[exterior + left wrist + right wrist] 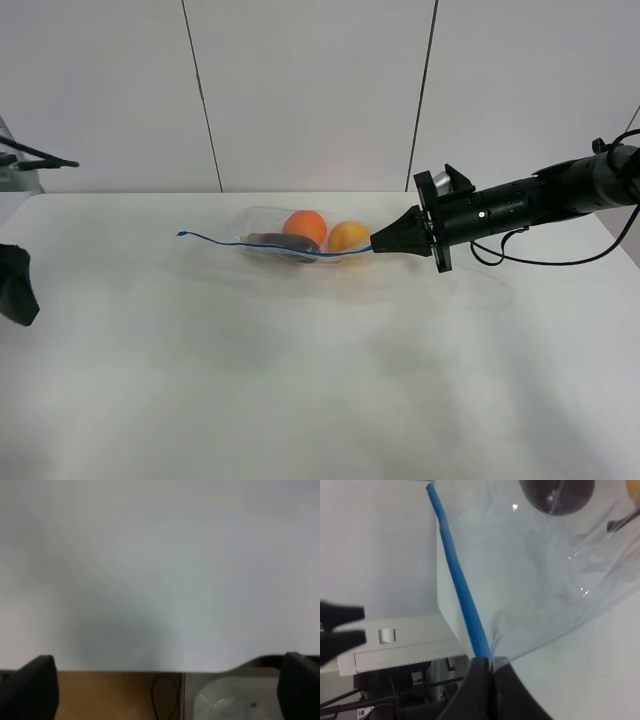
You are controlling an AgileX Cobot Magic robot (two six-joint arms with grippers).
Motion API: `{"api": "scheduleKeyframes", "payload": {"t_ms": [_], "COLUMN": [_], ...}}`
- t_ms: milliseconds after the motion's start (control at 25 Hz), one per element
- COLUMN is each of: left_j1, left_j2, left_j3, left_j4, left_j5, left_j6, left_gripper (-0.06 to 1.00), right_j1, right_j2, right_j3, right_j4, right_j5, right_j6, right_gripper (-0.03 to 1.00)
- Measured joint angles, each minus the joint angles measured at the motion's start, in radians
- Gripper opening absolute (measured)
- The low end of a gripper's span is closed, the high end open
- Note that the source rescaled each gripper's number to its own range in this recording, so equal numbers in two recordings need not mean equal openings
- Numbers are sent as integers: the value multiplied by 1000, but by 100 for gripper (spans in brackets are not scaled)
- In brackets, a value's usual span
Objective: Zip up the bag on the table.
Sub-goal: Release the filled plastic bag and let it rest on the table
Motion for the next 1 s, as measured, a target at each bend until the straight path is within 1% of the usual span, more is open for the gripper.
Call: {"api": "scheduleKeyframes", "payload": {"t_ms": [280, 520, 1000], "left_j1": [0, 0, 0], "left_j2": [-356, -612, -1087], "left_j3": [223, 358, 372], "left_j4": [-21, -22, -30], "left_j5": [-26, -32, -46], "left_j6": [-3, -3, -3], "left_gripper": [100, 100, 100], "right_j1": [0, 0, 0], "right_j2": [0, 0, 0], "right_j3": [0, 0, 0], "right_j4": [0, 0, 0], "right_j5": [0, 0, 0], "right_j6": [2, 2, 2], "right_gripper": [0, 0, 0]}}
